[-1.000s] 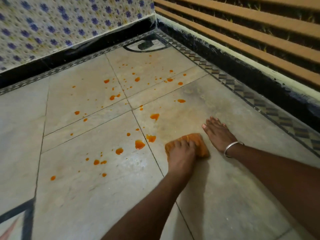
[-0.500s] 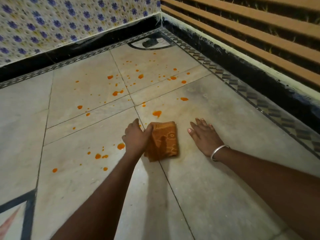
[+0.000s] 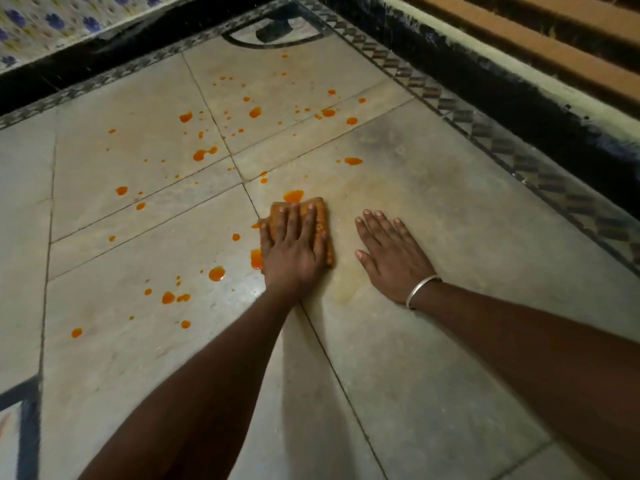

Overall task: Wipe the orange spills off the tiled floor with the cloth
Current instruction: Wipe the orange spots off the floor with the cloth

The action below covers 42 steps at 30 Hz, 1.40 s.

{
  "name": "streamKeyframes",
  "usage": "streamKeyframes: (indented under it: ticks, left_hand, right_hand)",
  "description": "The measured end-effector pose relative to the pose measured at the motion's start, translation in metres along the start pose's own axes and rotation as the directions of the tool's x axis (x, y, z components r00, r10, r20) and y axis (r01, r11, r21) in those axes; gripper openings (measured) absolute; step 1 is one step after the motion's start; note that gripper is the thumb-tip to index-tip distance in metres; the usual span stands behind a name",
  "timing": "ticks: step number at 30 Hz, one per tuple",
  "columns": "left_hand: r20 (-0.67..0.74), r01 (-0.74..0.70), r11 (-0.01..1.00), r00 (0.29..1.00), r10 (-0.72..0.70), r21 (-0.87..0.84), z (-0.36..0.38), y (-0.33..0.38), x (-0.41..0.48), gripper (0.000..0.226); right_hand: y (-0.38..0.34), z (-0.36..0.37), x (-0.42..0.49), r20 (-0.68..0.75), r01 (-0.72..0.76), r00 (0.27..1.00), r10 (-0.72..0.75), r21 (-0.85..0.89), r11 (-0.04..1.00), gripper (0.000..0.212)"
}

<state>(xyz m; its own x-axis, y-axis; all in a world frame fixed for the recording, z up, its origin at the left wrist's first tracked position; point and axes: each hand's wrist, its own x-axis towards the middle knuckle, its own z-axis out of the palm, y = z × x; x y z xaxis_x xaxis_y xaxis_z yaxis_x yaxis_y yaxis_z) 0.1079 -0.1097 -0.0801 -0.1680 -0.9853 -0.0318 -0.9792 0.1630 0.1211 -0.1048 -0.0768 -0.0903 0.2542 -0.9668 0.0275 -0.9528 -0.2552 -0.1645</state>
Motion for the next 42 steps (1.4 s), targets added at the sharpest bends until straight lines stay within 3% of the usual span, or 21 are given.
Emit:
streamKeyframes:
  ticks: [5, 10, 13, 19, 22, 26, 33, 38, 40, 42]
  left_hand:
    - [-0.004, 0.166, 0.986, 0.986, -0.166, -0.029, 0.005, 0.043, -0.056, 0.073]
    - [0.010, 0.014, 1.000, 1.000, -0.014, -0.015, 0.001, 0.049, -0.028, 0.069]
    - [-0.008, -0.003, 1.000, 1.000, 0.003, -0.006, 0.003, 0.029, -0.008, 0.067]
    - [-0.012, 0.232, 0.970, 0.972, -0.234, -0.077, 0.011, 0.061, -0.065, 0.072]
    - [0.016, 0.125, 0.989, 0.992, -0.124, -0.078, 0.011, 0.079, -0.064, 0.070]
    - [0.000, -0.058, 0.998, 0.998, 0.058, -0.003, 0.007, 0.050, -0.021, 0.068]
    - [0.068, 0.090, 0.992, 0.994, -0.084, -0.084, -0.003, 0.051, -0.055, 0.083]
    - [0.221, 0.110, 0.993, 0.971, -0.097, -0.046, -0.034, 0.056, -0.091, 0.115]
    - [0.202, 0.085, 0.996, 0.976, -0.083, -0.001, -0.042, 0.061, -0.092, 0.097]
    - [0.157, 0.027, 0.996, 0.987, -0.040, 0.089, -0.045, 0.064, -0.092, 0.065]
  right_hand:
    - [0.001, 0.000, -0.003, -0.009, -0.008, 1.000, 0.008, -0.003, 1.000, 0.067]
    - [0.001, 0.001, -0.002, -0.020, -0.008, 1.000, 0.007, -0.018, 1.000, 0.067]
    - [0.001, 0.001, -0.002, -0.003, -0.002, 1.000, 0.002, -0.016, 1.000, 0.067]
    - [0.001, -0.001, -0.003, 0.004, -0.014, 1.000, 0.013, 0.003, 1.000, 0.068]
    - [0.002, -0.002, -0.002, -0.006, -0.003, 1.000, 0.003, 0.026, 1.000, 0.068]
    - [0.003, 0.000, -0.003, 0.000, 0.013, 1.000, -0.013, 0.015, 1.000, 0.067]
    - [0.010, -0.005, 0.002, 0.095, 0.021, 0.995, -0.026, 0.057, 0.998, 0.075]
    - [0.010, -0.019, 0.009, 0.197, 0.009, 0.980, -0.024, 0.079, 0.997, 0.061]
    - [0.010, -0.025, 0.011, 0.243, 0.013, 0.970, -0.032, 0.080, 0.997, 0.062]
    - [0.011, -0.029, 0.011, 0.279, 0.010, 0.960, -0.032, 0.078, 0.997, 0.063]
